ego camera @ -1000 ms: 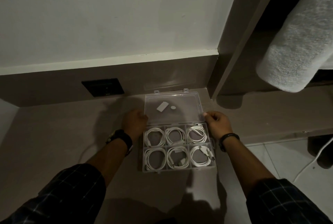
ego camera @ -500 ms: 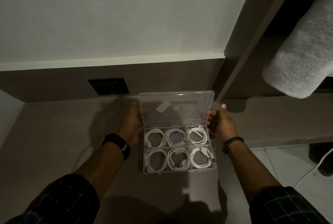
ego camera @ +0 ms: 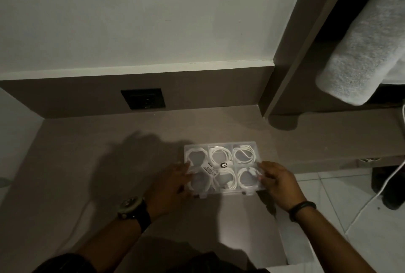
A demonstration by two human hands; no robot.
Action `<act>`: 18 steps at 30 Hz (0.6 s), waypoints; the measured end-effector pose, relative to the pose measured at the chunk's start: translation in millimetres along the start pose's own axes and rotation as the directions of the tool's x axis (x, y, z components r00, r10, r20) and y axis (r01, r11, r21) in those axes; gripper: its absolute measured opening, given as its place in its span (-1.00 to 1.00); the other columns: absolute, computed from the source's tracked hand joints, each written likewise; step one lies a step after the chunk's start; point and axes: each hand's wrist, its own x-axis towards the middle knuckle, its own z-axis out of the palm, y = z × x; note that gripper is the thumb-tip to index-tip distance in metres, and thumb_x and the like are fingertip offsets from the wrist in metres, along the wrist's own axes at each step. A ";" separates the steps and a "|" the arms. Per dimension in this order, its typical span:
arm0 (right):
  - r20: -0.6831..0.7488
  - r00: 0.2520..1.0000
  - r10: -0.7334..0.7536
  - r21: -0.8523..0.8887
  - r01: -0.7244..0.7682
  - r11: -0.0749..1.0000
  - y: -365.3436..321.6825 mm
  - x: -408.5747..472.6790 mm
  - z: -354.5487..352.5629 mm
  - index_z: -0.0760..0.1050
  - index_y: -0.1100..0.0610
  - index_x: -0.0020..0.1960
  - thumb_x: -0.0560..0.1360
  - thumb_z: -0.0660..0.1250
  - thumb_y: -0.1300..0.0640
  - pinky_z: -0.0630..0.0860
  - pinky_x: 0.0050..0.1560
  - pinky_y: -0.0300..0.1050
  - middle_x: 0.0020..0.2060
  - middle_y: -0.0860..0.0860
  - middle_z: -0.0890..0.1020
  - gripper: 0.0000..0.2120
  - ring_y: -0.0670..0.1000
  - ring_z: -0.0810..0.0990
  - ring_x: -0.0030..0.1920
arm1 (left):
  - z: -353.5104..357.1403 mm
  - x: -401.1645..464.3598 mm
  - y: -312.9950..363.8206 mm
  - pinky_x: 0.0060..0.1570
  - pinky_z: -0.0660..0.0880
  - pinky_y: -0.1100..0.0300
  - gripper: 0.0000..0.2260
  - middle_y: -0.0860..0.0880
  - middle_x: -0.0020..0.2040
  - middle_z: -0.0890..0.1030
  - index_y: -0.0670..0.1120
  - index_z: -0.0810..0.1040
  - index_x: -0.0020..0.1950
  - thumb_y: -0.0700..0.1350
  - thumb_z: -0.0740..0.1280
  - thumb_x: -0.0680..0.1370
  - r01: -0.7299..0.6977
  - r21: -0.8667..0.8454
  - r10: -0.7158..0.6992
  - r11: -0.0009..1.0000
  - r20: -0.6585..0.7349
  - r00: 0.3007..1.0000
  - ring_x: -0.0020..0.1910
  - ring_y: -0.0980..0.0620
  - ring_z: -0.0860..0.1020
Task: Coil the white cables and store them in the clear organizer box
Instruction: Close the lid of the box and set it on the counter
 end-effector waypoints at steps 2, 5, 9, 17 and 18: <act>0.013 0.999 -0.043 -0.144 0.045 0.989 1.5 -8.7 6.2 0.45 0.17 0.33 0.52 0.33 0.17 0.31 0.32 -0.16 0.37 0.18 0.44 -0.61 0.17 0.47 0.31 | 2.1 0.1 8.7 0.40 0.32 -0.02 -0.55 -0.21 0.46 0.34 -0.17 0.49 0.33 -0.07 0.42 0.48 -0.085 0.217 0.097 0.973 -0.043 0.994 0.44 -0.20 0.34; 0.127 0.989 -0.076 -0.343 0.116 0.932 4.3 -21.3 18.5 0.13 0.08 0.51 0.55 0.23 -0.04 0.41 0.30 -0.06 0.54 0.10 0.12 -0.40 0.14 0.44 0.34 | 8.2 1.5 19.4 0.42 0.29 -0.04 -0.56 -0.27 0.49 0.25 -0.25 0.37 0.41 -0.15 0.28 0.56 -0.088 0.381 0.107 0.921 -0.030 0.994 0.46 -0.27 0.27; 0.108 0.990 -0.088 -0.489 0.130 0.863 8.0 -29.1 29.6 -0.08 0.06 0.54 0.56 0.17 -0.12 0.22 0.44 -0.06 0.53 0.01 -0.19 -0.31 0.10 0.10 0.53 | 22.7 2.3 18.3 0.51 0.03 -0.11 -0.54 -0.29 0.56 0.00 -0.11 0.08 0.54 -0.06 0.06 0.66 -0.022 0.477 -0.019 0.879 0.080 0.997 0.53 -0.29 0.00; 0.195 0.968 -0.155 -0.490 0.233 0.840 -10.2 -30.2 26.5 0.07 0.18 0.50 0.56 0.23 0.16 0.11 0.52 0.06 0.52 0.20 -0.07 -0.42 0.21 -0.10 0.54 | 23.9 -1.9 34.3 -0.02 0.62 0.10 -0.66 -0.13 0.05 0.71 -0.04 0.72 0.01 -0.14 0.18 0.42 -0.155 0.620 0.263 0.769 -0.086 0.961 0.07 -0.12 0.66; 0.195 0.968 -0.160 -0.499 0.238 0.833 -10.9 -29.9 27.3 0.08 0.19 0.50 0.56 0.23 0.17 0.09 0.51 0.03 0.52 0.21 -0.05 -0.43 0.22 -0.09 0.54 | 23.7 -1.6 34.9 -0.04 0.63 0.08 -0.60 -0.15 0.03 0.71 -0.06 0.72 0.00 -0.18 0.11 0.40 -0.150 0.624 0.268 0.767 -0.099 0.958 0.05 -0.14 0.66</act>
